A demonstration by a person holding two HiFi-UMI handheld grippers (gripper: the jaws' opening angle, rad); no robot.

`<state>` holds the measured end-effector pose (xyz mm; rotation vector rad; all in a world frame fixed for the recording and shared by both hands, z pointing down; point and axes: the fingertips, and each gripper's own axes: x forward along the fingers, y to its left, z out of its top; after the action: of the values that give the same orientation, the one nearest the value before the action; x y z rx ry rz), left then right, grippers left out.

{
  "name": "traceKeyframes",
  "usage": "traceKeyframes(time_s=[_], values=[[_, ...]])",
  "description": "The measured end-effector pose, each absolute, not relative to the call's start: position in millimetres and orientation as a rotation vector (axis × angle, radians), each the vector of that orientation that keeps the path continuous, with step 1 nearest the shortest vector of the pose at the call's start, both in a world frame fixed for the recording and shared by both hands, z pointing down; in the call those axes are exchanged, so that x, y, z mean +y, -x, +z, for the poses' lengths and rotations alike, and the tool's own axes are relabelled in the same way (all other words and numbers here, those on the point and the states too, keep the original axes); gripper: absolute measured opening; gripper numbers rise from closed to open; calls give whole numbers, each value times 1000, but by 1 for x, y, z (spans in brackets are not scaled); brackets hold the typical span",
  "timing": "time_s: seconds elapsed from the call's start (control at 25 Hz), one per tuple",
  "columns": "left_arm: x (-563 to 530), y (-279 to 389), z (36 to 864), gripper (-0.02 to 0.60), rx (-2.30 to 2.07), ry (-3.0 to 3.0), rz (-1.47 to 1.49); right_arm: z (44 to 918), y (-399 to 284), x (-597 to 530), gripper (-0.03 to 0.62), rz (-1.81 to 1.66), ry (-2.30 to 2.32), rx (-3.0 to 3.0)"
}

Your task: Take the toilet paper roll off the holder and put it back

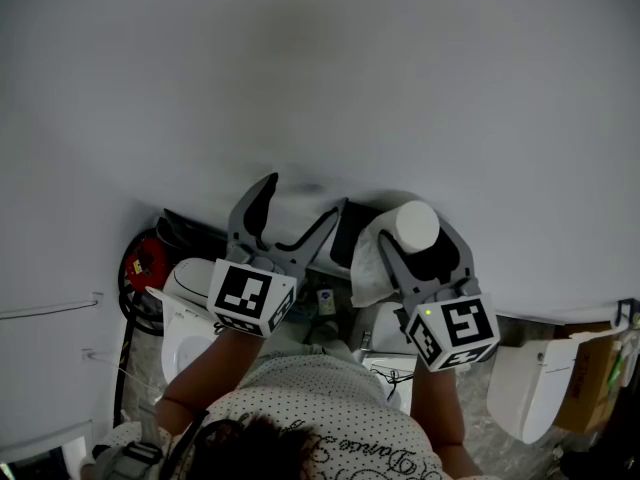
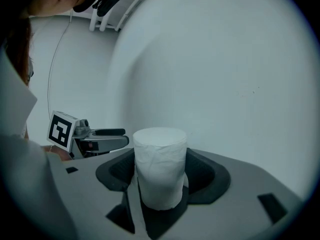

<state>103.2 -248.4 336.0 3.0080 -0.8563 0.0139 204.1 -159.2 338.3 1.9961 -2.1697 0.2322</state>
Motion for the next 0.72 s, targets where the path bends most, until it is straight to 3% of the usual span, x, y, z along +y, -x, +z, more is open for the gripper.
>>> traceKeyframes(time_s=[0.72], values=[[-241,-116,325,382,-800,-3041,2,307,-216,-156,296,163,-2032,-2184]])
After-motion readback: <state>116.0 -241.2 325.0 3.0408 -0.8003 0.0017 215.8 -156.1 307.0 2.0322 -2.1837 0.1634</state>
